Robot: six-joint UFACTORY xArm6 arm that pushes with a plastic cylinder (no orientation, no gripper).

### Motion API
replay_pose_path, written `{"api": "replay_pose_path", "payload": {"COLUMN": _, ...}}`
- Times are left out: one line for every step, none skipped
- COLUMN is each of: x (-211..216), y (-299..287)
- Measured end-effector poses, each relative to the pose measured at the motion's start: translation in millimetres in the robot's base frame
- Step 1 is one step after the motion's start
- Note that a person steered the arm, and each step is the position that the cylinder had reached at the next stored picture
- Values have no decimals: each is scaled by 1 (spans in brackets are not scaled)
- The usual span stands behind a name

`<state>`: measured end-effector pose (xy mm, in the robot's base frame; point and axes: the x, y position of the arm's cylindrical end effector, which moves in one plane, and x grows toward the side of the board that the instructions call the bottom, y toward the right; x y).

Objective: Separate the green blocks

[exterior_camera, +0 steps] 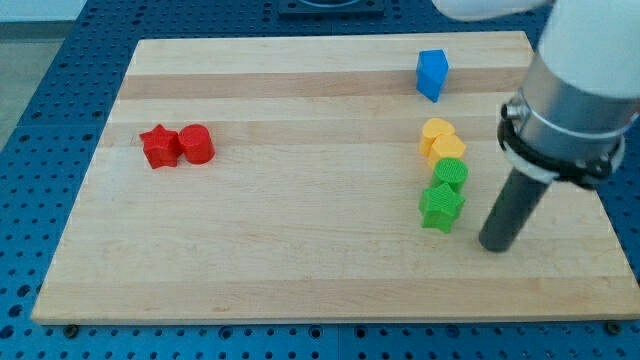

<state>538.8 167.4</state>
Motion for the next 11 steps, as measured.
{"api": "replay_pose_path", "payload": {"x": -21, "y": 2}}
{"api": "replay_pose_path", "payload": {"x": -30, "y": 14}}
{"api": "replay_pose_path", "payload": {"x": -42, "y": 6}}
{"api": "replay_pose_path", "payload": {"x": -42, "y": -19}}
{"api": "replay_pose_path", "payload": {"x": -44, "y": -47}}
{"api": "replay_pose_path", "payload": {"x": -44, "y": -57}}
{"api": "replay_pose_path", "payload": {"x": -47, "y": -61}}
{"api": "replay_pose_path", "payload": {"x": -48, "y": -49}}
{"api": "replay_pose_path", "payload": {"x": -62, "y": -49}}
{"api": "replay_pose_path", "payload": {"x": -67, "y": -49}}
{"api": "replay_pose_path", "payload": {"x": -67, "y": -49}}
